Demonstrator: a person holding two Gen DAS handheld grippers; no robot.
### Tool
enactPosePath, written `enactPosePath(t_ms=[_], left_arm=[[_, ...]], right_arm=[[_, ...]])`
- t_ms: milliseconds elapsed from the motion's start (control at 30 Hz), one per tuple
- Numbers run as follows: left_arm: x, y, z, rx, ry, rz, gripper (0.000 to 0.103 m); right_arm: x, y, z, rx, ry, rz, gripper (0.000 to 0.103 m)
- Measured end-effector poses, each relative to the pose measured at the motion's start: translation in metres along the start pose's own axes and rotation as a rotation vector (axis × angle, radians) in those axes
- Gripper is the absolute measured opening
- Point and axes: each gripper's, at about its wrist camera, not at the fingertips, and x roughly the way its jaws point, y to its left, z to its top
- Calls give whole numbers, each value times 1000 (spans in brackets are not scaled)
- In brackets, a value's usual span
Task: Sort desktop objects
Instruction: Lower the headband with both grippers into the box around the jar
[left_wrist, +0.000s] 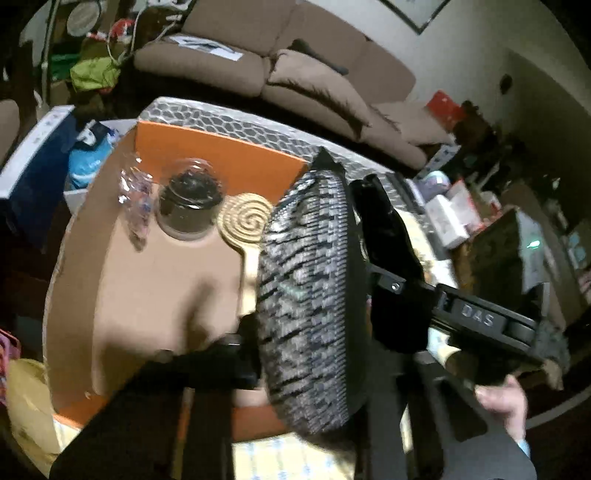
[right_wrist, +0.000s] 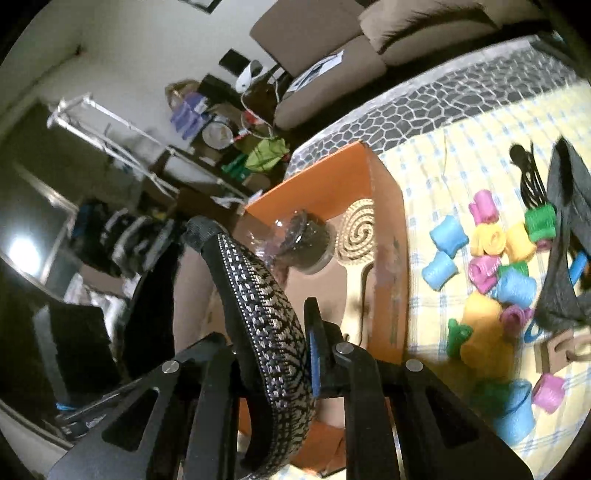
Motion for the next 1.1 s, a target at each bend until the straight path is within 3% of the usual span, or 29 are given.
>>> enactPosePath(t_ms=[67,233,400,533,633,800,967,1100], left_arm=[[6,3,7,-3,-13,41,14],[12,47,21,-103,-24,37,13],[28,66,39,-127,3,111,13],[50,68,64,-40,38,229,13],[77,72,75,16,108,290,13],[105,75,77,90,198,367,13],[110,86,78,58,203,369,16],[96,88,80,21,170,321,23]], right_arm=[[10,8,1,-28,12,-27,13],[40,17,18,-79,54,-102,13],[83,30,43,-175,126,-252,13],[110,35,59,-217,163,-324,13],[130,34,69,-248,196,-377,13],[158,10,78,-192,256,-396,13],[165,3,81,-188,267,-408,20],[163,10,83,-196,250,-396,24]])
